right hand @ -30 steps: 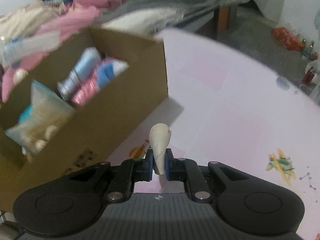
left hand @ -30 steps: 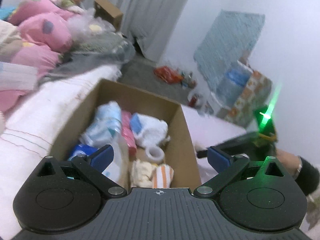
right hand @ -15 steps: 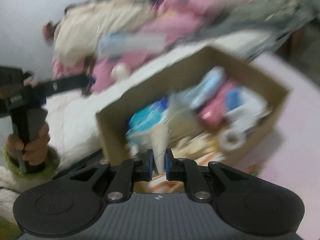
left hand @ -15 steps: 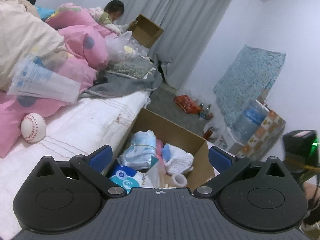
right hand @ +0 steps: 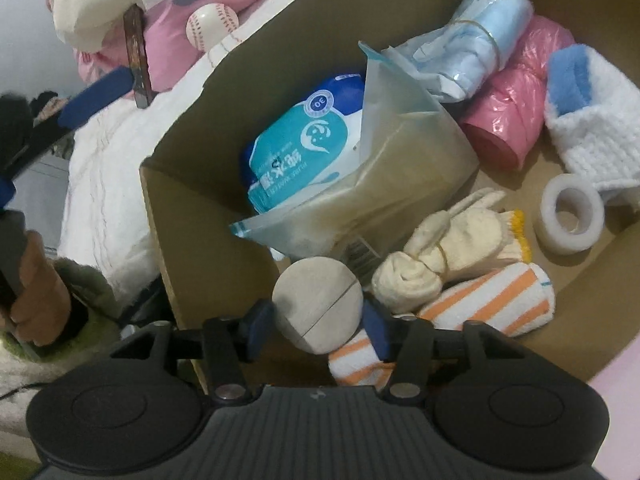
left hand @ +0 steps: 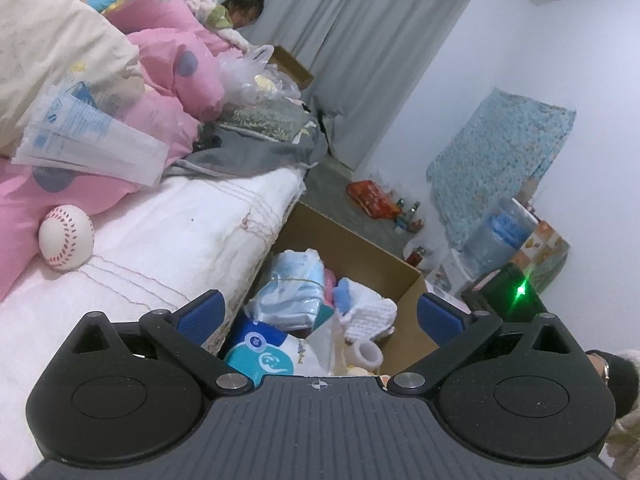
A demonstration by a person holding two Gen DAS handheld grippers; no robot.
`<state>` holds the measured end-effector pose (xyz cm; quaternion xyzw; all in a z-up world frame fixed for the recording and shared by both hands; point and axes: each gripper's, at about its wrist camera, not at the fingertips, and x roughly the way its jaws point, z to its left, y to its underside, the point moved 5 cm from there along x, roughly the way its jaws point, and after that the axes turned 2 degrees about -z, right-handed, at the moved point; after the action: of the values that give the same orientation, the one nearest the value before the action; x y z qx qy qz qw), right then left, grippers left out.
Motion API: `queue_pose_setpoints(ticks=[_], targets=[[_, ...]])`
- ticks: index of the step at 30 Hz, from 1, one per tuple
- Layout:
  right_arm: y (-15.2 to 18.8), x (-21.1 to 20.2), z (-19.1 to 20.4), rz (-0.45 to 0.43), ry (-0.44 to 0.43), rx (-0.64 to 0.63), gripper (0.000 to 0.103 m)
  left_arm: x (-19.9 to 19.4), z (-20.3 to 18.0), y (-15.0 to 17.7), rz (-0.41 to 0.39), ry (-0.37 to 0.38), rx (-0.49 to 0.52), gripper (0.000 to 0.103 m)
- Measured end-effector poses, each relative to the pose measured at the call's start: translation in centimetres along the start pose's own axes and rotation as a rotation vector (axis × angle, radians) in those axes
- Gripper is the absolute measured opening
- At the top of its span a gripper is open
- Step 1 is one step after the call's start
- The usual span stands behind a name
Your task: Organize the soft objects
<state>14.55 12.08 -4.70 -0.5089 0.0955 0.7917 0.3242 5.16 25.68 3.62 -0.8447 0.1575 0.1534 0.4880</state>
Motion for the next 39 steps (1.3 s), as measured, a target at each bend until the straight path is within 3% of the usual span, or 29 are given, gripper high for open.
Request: queue_pose_setpoints(ticks=[12, 17, 25, 32, 39], targets=[[-0.4, -0.1, -0.7, -0.023, -0.06, 0.072, 0.041, 0.0, 0.0, 0.1, 0.008, 0.002, -0.008, 0.103], [0.7, -3.4, -0.2, -0.117, -0.076, 0.081, 0.042, -0.3, -0.5, 0.0, 0.0, 0.0, 0.007, 0.103], [5.8, -11.0, 1.6, -0.4, -0.06, 0.106, 0.046, -1.5, -3.1, 0.7, 0.025, 0.002, 0.077, 0.103], [13.2, -15.2, 2.4, -0.785, 0.092, 0.188, 0.047, -3.0, -7.4, 4.1, 0.092, -0.12, 0.211, 0.103], [18.9, -14.9, 2.8, -1.028, 0.256, 0.34, 0.047, -5.3, -13.0, 7.8, 0.045, -0.175, 0.476, 0.103]])
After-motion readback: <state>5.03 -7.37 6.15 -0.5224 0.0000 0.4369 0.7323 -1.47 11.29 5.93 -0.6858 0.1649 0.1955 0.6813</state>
